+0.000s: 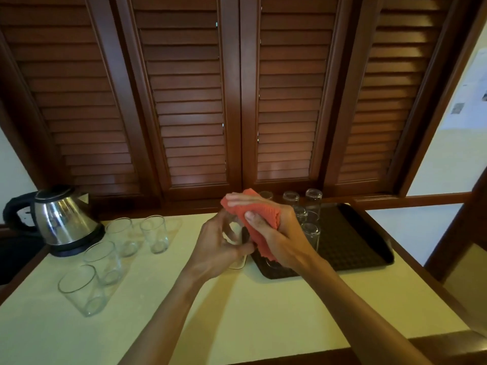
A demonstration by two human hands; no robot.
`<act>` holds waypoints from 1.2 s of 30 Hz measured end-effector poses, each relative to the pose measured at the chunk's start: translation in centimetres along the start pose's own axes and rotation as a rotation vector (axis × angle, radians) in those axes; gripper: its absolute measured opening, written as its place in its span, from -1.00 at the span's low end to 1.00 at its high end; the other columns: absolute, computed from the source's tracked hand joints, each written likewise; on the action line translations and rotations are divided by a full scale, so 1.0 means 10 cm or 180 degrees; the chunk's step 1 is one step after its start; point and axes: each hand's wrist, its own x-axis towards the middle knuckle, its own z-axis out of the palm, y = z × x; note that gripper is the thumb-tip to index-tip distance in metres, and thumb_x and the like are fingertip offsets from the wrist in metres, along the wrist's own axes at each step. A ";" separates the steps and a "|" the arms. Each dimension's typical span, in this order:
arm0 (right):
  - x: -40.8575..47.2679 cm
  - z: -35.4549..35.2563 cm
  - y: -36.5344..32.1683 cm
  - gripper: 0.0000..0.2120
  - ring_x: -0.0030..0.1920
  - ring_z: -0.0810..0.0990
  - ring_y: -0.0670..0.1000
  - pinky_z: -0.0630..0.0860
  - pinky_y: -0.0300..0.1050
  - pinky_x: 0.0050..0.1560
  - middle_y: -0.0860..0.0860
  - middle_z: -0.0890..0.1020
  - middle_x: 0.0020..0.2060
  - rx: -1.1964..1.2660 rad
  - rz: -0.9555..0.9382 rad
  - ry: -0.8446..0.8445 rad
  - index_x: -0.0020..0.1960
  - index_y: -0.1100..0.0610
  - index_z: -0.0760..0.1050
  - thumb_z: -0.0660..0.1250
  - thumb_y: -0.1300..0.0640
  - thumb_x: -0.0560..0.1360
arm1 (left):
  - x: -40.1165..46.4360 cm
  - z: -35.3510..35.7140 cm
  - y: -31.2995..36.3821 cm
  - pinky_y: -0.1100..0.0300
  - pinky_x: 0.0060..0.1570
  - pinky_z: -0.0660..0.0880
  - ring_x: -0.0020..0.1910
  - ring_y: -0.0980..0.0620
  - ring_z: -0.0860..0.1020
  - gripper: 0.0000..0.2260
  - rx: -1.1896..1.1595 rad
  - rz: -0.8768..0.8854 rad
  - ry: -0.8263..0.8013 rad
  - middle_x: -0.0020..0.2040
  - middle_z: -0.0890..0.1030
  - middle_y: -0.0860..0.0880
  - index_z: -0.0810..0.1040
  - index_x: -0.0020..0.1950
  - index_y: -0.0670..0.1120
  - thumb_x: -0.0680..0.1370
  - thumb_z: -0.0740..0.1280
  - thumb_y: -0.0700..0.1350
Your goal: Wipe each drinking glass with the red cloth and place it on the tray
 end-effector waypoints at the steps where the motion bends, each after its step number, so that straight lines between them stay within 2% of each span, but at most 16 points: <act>1: -0.05 -0.06 0.02 -0.71 0.36 0.55 -0.01 0.42 -0.12 0.40 0.03 0.64 0.28 0.0047 -0.0032 0.0021 0.28 0.22 0.59 0.22 0.25 0.63 | 0.03 0.04 -0.01 0.33 -0.26 0.48 -0.19 0.16 0.52 -0.42 -0.0026 -0.0021 0.0039 0.01 0.62 0.14 0.54 0.31 0.12 0.35 0.62 -0.18; 3: -0.16 -0.23 0.07 -0.74 0.18 0.65 -0.03 0.54 -0.06 0.24 0.01 0.70 0.13 0.0249 0.0239 0.0344 0.25 0.13 0.62 0.23 0.16 0.65 | 0.08 0.13 -0.03 0.25 -0.25 0.54 -0.15 0.06 0.57 -0.42 -0.0134 -0.0105 0.0032 0.02 0.62 0.13 0.55 0.30 0.16 0.32 0.61 -0.10; 5: -0.30 -0.44 0.23 -0.79 -0.22 0.67 -0.02 0.61 0.03 -0.15 0.03 0.70 -0.23 0.0325 0.0638 0.1040 0.09 0.01 0.66 0.28 -0.04 0.64 | 0.10 0.29 0.02 0.14 -0.18 0.61 -0.15 0.04 0.60 -0.46 -0.0260 -0.0146 -0.0094 0.02 0.63 0.11 0.57 0.27 0.17 0.34 0.62 -0.05; 7: -0.47 -0.66 0.46 -0.82 -0.35 0.61 -0.02 0.55 0.01 -0.29 -0.02 0.63 -0.36 0.0040 0.0946 0.1561 0.00 -0.04 0.61 0.26 -0.08 0.58 | 0.15 0.50 0.11 0.30 -0.18 0.57 -0.22 0.18 0.59 -0.57 -0.0629 -0.0290 -0.0064 -0.01 0.63 0.06 0.59 0.22 0.04 0.42 0.63 -0.05; 9: -0.70 -0.85 0.77 -0.86 -0.17 0.68 0.01 0.63 0.00 -0.17 -0.07 0.68 -0.20 -0.0258 0.1179 0.1822 0.03 -0.13 0.56 0.23 -0.02 0.59 | 0.24 0.71 0.19 0.38 -0.18 0.53 -0.17 0.17 0.60 -0.62 -0.0996 -0.0532 0.0161 -0.04 0.65 0.05 0.60 0.13 -0.05 0.42 0.55 0.09; 11: -0.98 -1.04 1.14 -0.84 0.02 0.68 0.03 0.64 -0.05 0.01 -0.05 0.67 -0.03 -0.0800 0.1400 0.1877 0.07 -0.17 0.54 0.19 0.00 0.61 | 0.39 0.94 0.24 0.25 -0.11 0.56 -0.12 0.11 0.63 -0.62 -0.1082 -0.0631 0.0273 -0.05 0.66 0.04 0.61 0.14 0.00 0.47 0.49 0.21; 12: -1.11 -1.13 1.32 -0.81 0.09 0.65 0.02 0.62 -0.02 0.10 -0.06 0.66 0.04 -0.1221 0.1491 0.1801 0.12 -0.15 0.55 0.18 -0.01 0.62 | 0.48 1.06 0.27 0.18 -0.08 0.58 -0.12 0.10 0.62 -0.68 -0.1093 -0.0642 0.0275 -0.06 0.64 0.03 0.61 0.17 0.02 0.54 0.46 0.18; 13: -1.24 -1.21 1.48 -0.77 0.17 0.61 0.01 0.57 0.05 0.20 -0.07 0.63 0.11 -0.1719 0.1604 0.1608 0.18 -0.09 0.55 0.16 -0.02 0.64 | 0.57 1.17 0.29 0.19 -0.08 0.59 -0.11 0.10 0.61 -0.76 -0.1089 -0.0645 0.0255 -0.05 0.63 0.03 0.59 0.19 0.03 0.60 0.42 0.11; 15: -1.46 -1.34 1.75 -0.67 0.35 0.48 -0.01 0.38 0.11 0.42 -0.07 0.57 0.27 -0.2713 0.1790 0.0841 0.34 -0.04 0.53 0.10 -0.05 0.69 | 0.78 1.41 0.33 0.39 -0.19 0.53 -0.09 0.14 0.61 -0.78 -0.0986 -0.0614 0.0184 0.00 0.61 0.03 0.56 0.25 -0.01 0.64 0.37 0.02; 17: -1.58 -1.40 1.88 -0.37 0.47 0.34 -0.05 0.20 0.08 0.54 -0.13 0.48 0.41 -0.3210 0.1978 0.0039 0.43 -0.11 0.46 -0.21 -0.28 0.62 | 1.00 1.61 0.34 0.41 -0.13 0.55 -0.03 0.18 0.64 -0.66 -0.0833 -0.0610 0.0111 0.08 0.63 0.03 0.54 0.32 -0.03 0.60 0.41 0.08; 18: -1.61 -1.42 1.92 -0.23 0.51 0.28 -0.06 0.13 0.08 0.57 -0.16 0.42 0.46 -0.3245 0.2066 -0.0181 0.46 -0.14 0.42 -0.36 -0.34 0.54 | 1.12 1.71 0.33 0.31 -0.02 0.59 0.04 0.16 0.64 -0.61 -0.0746 -0.0624 0.0076 0.11 0.65 0.03 0.53 0.33 -0.02 0.57 0.45 0.11; 19: -1.62 -1.44 1.94 -0.20 0.53 0.24 -0.07 0.06 0.08 0.59 -0.18 0.38 0.49 -0.3236 0.2094 -0.0237 0.48 -0.16 0.39 -0.39 -0.34 0.51 | 1.24 1.80 0.32 0.23 0.05 0.59 0.09 0.13 0.64 -0.58 -0.0657 -0.0642 0.0056 0.13 0.65 0.04 0.53 0.32 -0.01 0.54 0.49 0.12; 23: -1.63 -1.48 1.98 -0.57 0.54 0.24 -0.08 -0.19 -0.08 0.54 -0.19 0.37 0.49 -0.3274 0.1886 -0.0170 0.48 -0.15 0.39 0.03 -0.12 0.65 | 1.68 2.06 0.25 0.29 0.01 0.53 0.07 0.12 0.62 -0.55 -0.0040 -0.0542 0.0026 0.10 0.67 0.07 0.53 0.28 0.03 0.47 0.58 0.08; 26: -1.67 -1.49 2.03 -0.58 0.54 0.23 -0.09 -0.12 -0.03 0.57 -0.20 0.37 0.49 -0.3265 0.1958 -0.0181 0.48 -0.17 0.37 0.01 -0.15 0.66 | 1.94 2.22 0.14 0.25 0.01 0.52 0.07 0.07 0.62 -0.48 0.0539 -0.0575 -0.0104 0.08 0.65 0.07 0.54 0.27 -0.02 0.41 0.63 0.07; 30: -1.68 -1.50 2.10 -0.28 0.56 0.19 -0.08 0.03 0.05 0.61 -0.19 0.34 0.51 -0.2989 0.2034 -0.0225 0.50 -0.18 0.33 -0.31 -0.30 0.50 | 2.14 2.45 -0.03 0.19 0.02 0.46 0.10 0.02 0.58 -0.48 0.1116 -0.0673 -0.0400 0.09 0.62 0.00 0.54 0.21 -0.09 0.36 0.68 -0.03; 36: -1.70 -1.54 2.09 -0.36 0.57 0.16 -0.05 -0.04 -0.01 0.59 -0.16 0.32 0.53 -0.3002 0.1987 -0.0309 0.51 -0.17 0.32 -0.22 -0.24 0.54 | 2.22 2.74 -0.27 0.08 0.15 0.54 0.22 -0.12 0.57 -0.39 0.1626 -0.0879 -0.0743 0.25 0.58 -0.14 0.52 0.32 -0.20 0.38 0.67 -0.06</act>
